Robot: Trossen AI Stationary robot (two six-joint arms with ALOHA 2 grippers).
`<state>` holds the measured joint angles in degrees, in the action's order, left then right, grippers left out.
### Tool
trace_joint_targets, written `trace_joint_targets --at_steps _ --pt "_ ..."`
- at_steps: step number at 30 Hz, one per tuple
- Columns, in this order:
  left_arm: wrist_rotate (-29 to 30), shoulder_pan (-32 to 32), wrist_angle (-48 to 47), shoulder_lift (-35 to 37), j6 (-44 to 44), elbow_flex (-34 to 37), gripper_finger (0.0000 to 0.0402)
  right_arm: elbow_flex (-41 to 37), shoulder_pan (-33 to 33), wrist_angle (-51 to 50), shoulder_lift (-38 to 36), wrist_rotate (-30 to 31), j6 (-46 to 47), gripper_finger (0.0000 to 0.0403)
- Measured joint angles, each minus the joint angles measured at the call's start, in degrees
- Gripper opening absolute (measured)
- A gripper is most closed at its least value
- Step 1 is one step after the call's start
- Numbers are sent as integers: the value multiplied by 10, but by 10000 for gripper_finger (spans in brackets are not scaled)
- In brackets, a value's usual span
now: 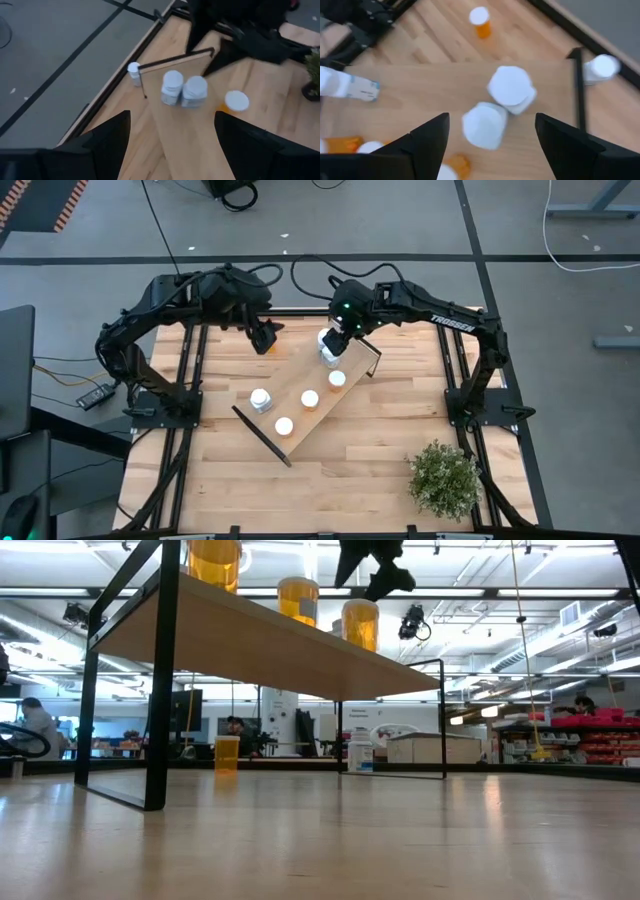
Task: Pick and place medicine bottles onto shelf by color
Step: Adjust the white pill bottle on the shelf
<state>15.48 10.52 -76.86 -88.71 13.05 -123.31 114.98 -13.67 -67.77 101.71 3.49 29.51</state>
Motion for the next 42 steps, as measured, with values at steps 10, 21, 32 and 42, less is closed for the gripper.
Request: trace_joint_targets --at_steps 10,21,32,42 --pt "0 20 3 0 -1 0 293 -54 -2 44 0 -32 2 352" --pt "0 20 3 -2 12 0 293 -62 36 36 -1 46 -29 360" --pt "0 20 3 -2 29 0 293 -142 65 64 0 73 -16 358" --pt "0 20 3 -2 28 0 293 -136 71 99 -1 114 -15 358"
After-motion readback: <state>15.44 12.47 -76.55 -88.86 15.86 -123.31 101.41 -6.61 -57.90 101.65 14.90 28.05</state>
